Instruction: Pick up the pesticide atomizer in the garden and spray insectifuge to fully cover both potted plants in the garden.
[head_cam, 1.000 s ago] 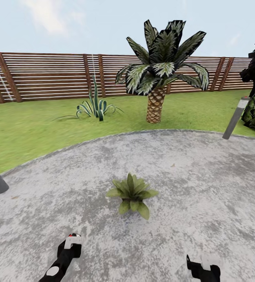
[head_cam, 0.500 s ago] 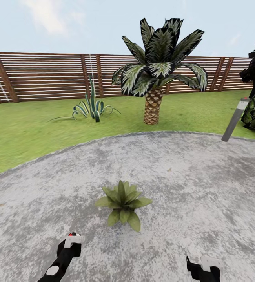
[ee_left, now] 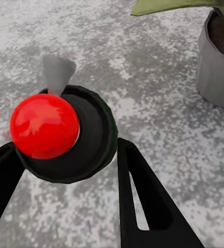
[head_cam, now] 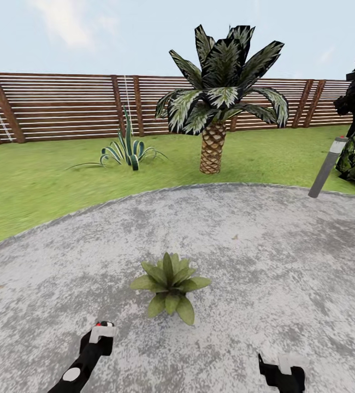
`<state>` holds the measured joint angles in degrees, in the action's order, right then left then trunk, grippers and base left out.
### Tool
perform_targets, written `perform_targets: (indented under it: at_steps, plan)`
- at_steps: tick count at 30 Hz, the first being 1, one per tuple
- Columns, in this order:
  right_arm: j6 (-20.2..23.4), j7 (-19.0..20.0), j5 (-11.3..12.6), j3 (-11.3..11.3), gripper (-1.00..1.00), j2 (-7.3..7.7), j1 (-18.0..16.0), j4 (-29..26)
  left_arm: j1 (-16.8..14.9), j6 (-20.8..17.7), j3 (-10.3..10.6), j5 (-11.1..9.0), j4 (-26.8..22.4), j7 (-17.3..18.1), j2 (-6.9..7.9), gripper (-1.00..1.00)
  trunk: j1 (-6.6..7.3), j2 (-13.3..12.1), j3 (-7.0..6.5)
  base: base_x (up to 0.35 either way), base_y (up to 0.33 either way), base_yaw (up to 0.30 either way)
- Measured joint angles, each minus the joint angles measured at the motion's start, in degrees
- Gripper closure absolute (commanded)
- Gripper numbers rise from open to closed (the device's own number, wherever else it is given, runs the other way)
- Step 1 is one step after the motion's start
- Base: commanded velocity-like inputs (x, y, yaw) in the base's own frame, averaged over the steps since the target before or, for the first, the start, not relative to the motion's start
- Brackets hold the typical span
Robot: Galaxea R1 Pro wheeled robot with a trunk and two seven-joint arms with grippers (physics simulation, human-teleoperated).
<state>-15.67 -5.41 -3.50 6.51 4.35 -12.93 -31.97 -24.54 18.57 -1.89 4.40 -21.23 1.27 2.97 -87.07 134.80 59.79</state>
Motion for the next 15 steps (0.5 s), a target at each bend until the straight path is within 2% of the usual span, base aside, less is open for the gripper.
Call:
perform_targets:
  at_steps: [2,4,5,6,7,9,12,13,14,15]
  plan:
    - [0.17,1.36,-2.39,-2.66,-1.00,0.10,0.01,-3.07,-0.02,-0.10,0.34,1.00,-0.03,3.10,0.29,1.00,0.00,0.00,0.00,0.000,0.000,0.000]
    - [0.46,3.50,-5.89,-6.06,-1.00,-0.04,0.00,-6.61,-0.04,-0.21,0.66,3.42,-0.01,7.40,1.02,1.00,0.00,0.00,0.00,0.000,0.000,0.000]
    - [0.55,4.08,-6.98,-6.89,-1.00,-0.12,-0.01,-7.46,-0.04,-0.25,0.69,4.23,0.00,8.60,1.37,1.00,0.00,0.00,0.00,0.000,0.000,0.000]
    - [1.26,6.50,-9.90,-10.24,-1.00,-0.32,-0.09,-10.12,-0.30,-0.48,0.71,7.33,0.03,13.54,3.13,1.00,0.00,0.00,0.00,0.000,0.000,0.000]
    - [1.57,7.28,-10.43,-11.06,-1.00,-0.39,-0.13,-10.80,-0.38,-0.53,0.75,8.22,0.03,15.02,3.66,1.00,0.00,0.00,0.00,0.000,0.000,0.000]
    - [3.71,10.90,-11.59,-13.93,-1.00,-0.77,-0.67,-12.79,-0.68,-1.21,0.78,10.78,0.05,20.78,5.13,1.00,0.00,0.00,0.00,0.000,0.000,0.000]
    - [9.17,18.86,-12.05,-17.26,-1.00,-2.36,-2.14,-15.28,-1.19,-4.31,0.82,13.50,-0.04,29.64,6.18,1.00,0.00,0.00,0.00,0.000,0.000,0.000]
    - [12.00,25.16,-12.22,-18.24,-1.00,-3.97,-3.68,-16.06,-2.35,-6.51,0.84,17.50,-0.05,34.67,6.41,1.00,0.00,0.00,-0.01,0.000,0.000,0.000]
    - [12.63,27.39,-12.33,-18.53,-1.00,-4.72,-4.58,-16.22,-3.10,-7.09,0.79,19.85,-0.06,36.34,6.44,1.00,0.00,0.00,-0.01,0.000,0.000,0.000]
    - [12.85,28.46,-12.38,-18.59,-1.00,-5.00,-5.05,-16.27,-3.48,-7.30,0.77,21.13,-0.05,37.09,6.44,1.00,0.00,0.00,-0.01,0.000,0.000,0.000]
